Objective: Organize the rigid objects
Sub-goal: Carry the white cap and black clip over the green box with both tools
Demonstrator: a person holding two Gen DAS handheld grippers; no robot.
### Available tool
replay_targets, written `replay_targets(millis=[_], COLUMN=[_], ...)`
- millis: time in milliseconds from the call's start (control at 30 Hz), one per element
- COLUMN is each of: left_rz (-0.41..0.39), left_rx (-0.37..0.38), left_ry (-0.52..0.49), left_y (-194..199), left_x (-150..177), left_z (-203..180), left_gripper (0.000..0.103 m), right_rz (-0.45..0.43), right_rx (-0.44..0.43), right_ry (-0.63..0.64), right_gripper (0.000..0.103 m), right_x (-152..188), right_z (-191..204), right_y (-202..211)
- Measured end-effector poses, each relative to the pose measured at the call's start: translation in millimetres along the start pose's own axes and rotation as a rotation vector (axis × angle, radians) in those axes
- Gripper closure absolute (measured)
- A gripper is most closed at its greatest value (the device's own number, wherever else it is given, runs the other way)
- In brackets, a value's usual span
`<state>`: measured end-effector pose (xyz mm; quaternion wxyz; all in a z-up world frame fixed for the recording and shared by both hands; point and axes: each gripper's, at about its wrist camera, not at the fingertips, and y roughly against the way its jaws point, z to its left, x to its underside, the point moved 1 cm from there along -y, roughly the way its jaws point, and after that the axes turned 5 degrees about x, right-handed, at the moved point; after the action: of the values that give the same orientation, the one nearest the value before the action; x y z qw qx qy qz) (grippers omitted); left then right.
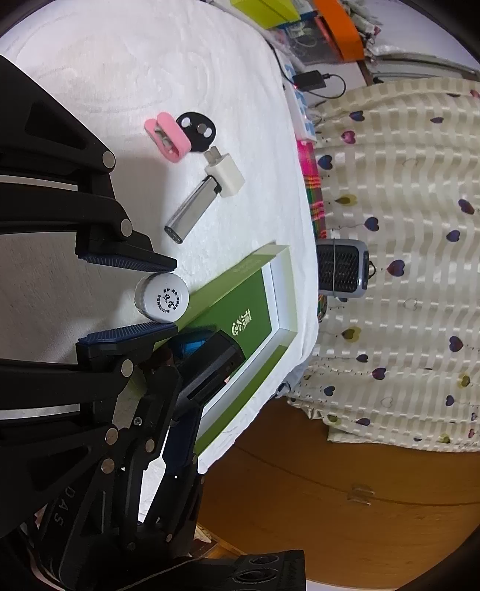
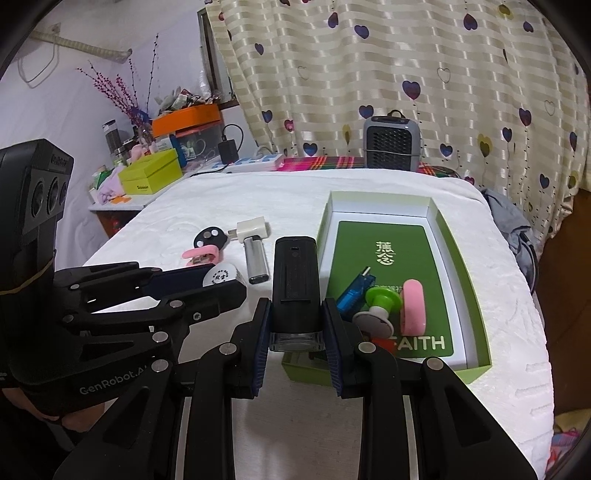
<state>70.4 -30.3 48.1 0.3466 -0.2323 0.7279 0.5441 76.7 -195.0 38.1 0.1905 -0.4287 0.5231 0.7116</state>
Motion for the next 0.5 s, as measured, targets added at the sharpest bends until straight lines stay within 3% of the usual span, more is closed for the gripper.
replay_targets(millis=[500], left_rz=[0.007], left_rx=[0.035], left_ry=[0.01], left_y=[-10.1], left_x=[-0.4], left_z=[-2.9], left_gripper=[0.076], right_rz=[-0.002], right_rx=[0.031], right_ry=[-0.061], right_gripper=[0.075], right_x=[5.6], right_z=[-23.8], right_y=[4.1])
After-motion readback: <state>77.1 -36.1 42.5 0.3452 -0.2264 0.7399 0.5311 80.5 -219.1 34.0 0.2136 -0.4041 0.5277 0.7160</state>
